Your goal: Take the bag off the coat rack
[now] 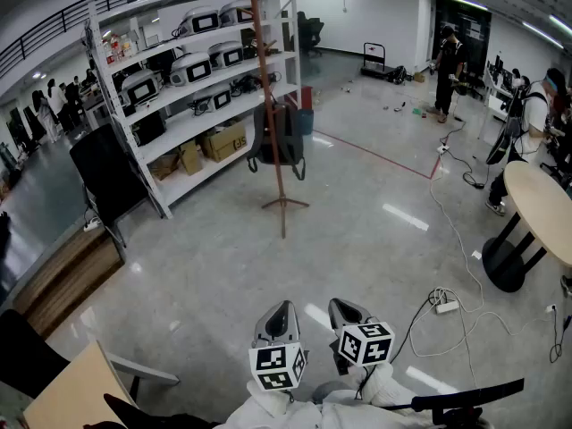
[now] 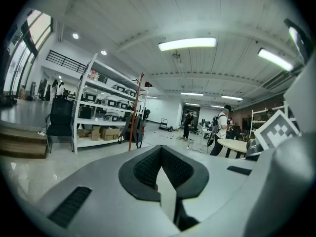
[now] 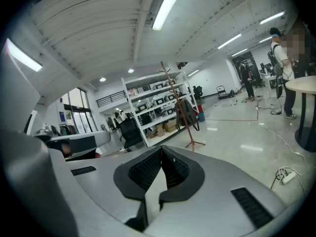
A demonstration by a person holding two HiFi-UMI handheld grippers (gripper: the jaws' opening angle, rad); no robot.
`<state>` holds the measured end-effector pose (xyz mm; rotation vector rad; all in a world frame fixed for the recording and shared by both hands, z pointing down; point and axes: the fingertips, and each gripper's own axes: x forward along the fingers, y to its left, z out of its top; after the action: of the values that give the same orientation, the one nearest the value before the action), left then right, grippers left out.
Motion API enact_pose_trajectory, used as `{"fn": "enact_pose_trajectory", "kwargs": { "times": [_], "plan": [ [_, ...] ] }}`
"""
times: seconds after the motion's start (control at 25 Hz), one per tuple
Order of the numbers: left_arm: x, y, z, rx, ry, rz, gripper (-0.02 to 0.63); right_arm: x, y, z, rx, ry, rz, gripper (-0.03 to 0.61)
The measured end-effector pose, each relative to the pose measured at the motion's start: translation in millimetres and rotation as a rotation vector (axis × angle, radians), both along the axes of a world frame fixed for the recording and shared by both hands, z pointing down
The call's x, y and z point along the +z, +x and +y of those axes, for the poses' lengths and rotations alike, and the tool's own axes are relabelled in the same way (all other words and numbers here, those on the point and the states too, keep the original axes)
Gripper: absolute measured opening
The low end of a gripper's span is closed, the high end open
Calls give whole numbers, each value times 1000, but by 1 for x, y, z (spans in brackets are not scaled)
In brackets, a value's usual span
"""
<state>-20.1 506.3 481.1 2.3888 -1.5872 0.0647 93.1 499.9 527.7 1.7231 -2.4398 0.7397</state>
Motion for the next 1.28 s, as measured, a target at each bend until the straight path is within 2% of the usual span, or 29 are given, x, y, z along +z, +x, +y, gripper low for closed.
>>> {"fn": "enact_pose_trajectory", "kwargs": {
  "times": [0.6,1.28],
  "plan": [
    [10,-4,-48,-16,-12,17,2,6,2,-53,-3,-5,17,12],
    [6,24,-156,-17,7,22,2,7,21,-163,-46,-6,11,12]
  ]
}}
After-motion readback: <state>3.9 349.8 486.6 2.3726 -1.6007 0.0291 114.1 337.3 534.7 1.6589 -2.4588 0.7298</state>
